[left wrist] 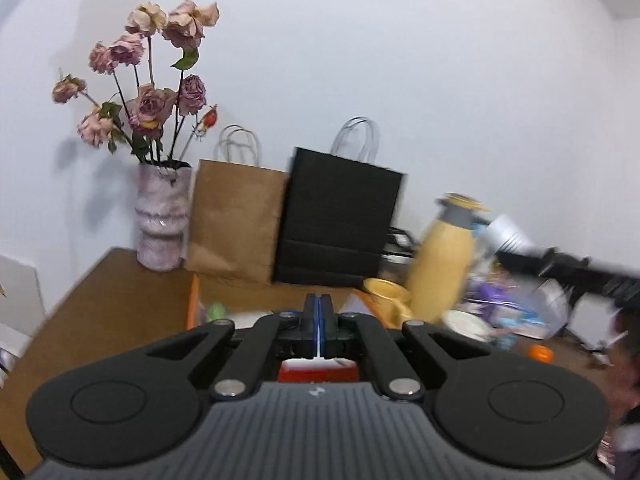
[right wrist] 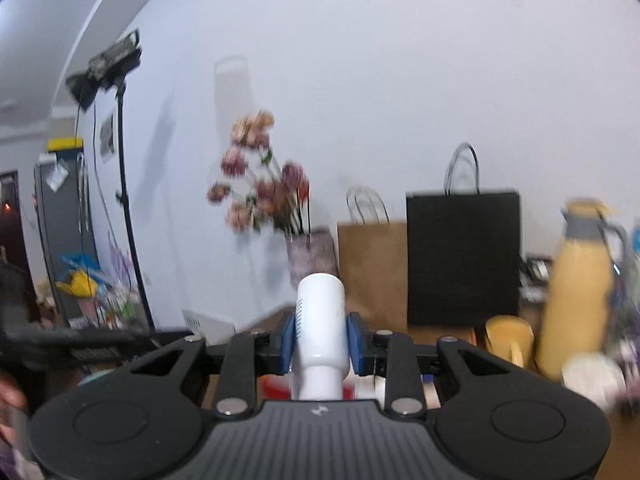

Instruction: Organize rigid objects

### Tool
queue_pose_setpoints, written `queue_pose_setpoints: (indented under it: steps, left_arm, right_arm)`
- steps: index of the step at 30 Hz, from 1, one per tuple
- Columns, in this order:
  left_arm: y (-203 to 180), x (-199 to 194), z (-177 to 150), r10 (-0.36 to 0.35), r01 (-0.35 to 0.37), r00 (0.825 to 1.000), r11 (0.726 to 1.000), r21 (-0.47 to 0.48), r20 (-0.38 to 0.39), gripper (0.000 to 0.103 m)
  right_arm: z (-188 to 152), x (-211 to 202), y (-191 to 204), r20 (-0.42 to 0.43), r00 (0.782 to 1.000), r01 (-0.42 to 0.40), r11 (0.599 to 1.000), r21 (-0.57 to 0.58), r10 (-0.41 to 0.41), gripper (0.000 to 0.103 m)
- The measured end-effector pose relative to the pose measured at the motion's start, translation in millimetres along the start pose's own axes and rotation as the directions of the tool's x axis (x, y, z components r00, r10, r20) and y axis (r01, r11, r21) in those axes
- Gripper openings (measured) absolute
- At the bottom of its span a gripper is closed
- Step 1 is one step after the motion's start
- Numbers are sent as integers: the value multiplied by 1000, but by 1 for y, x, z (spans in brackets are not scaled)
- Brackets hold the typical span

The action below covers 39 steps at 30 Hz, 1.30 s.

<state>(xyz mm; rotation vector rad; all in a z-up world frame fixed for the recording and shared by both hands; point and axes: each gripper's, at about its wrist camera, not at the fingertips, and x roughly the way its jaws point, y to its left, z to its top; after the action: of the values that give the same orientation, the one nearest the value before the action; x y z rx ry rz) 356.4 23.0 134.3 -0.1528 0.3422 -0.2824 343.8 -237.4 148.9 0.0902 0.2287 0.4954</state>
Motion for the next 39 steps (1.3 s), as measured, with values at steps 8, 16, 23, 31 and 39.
queue_pose_setpoints:
  steps: [8, 16, 23, 31, 39]
  left_arm:
    - [45, 172, 72, 70, -86, 979, 993, -78, -193, 2]
    - [87, 306, 18, 104, -158, 930, 979, -129, -353, 2]
    - [97, 349, -18, 105, -164, 901, 981, -105, -421, 2]
    - [95, 342, -21, 132, -178, 900, 981, -74, -416, 37]
    - [77, 246, 6, 217, -226, 950, 974, -16, -226, 103]
  right_arm:
    - [64, 188, -54, -231, 973, 7, 1000, 7, -6, 27]
    - [-38, 365, -118, -476, 879, 77, 993, 90, -25, 27]
    - [-102, 413, -126, -535, 845, 76, 991, 110, -5, 27]
    - [-102, 401, -125, -494, 868, 114, 988, 102, -49, 46]
    - [-58, 303, -123, -422, 892, 214, 974, 71, -165, 75]
